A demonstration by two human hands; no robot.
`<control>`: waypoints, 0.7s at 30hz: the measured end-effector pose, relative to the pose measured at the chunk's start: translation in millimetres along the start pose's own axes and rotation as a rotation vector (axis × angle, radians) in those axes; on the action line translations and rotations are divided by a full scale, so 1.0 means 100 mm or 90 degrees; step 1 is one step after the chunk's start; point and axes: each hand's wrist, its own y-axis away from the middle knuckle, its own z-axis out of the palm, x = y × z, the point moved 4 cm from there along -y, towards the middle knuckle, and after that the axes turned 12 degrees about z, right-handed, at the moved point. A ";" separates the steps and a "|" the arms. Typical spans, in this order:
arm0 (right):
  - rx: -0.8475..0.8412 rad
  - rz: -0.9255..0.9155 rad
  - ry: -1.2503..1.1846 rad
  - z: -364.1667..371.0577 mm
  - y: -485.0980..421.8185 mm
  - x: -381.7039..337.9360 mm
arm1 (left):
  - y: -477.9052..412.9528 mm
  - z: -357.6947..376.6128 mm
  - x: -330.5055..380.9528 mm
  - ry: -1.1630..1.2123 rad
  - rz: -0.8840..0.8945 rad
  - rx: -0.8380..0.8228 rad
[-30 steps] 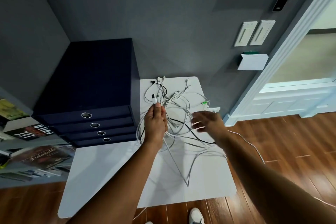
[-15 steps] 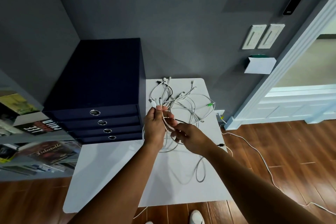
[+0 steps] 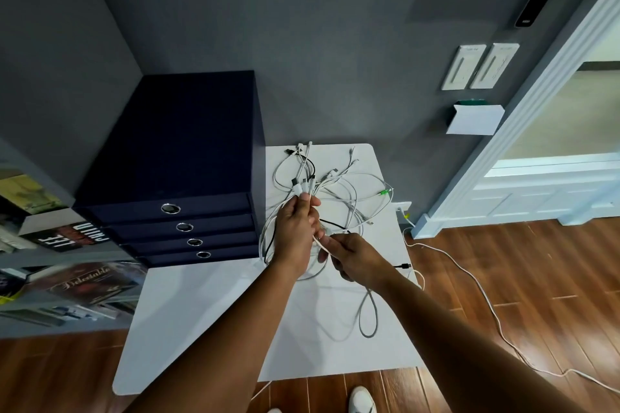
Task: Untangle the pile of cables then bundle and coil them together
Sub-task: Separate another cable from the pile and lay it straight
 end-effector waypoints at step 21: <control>-0.040 -0.071 -0.086 -0.13 0.26 -0.08 | -0.15 0.43 0.45 0.051 0.065 0.017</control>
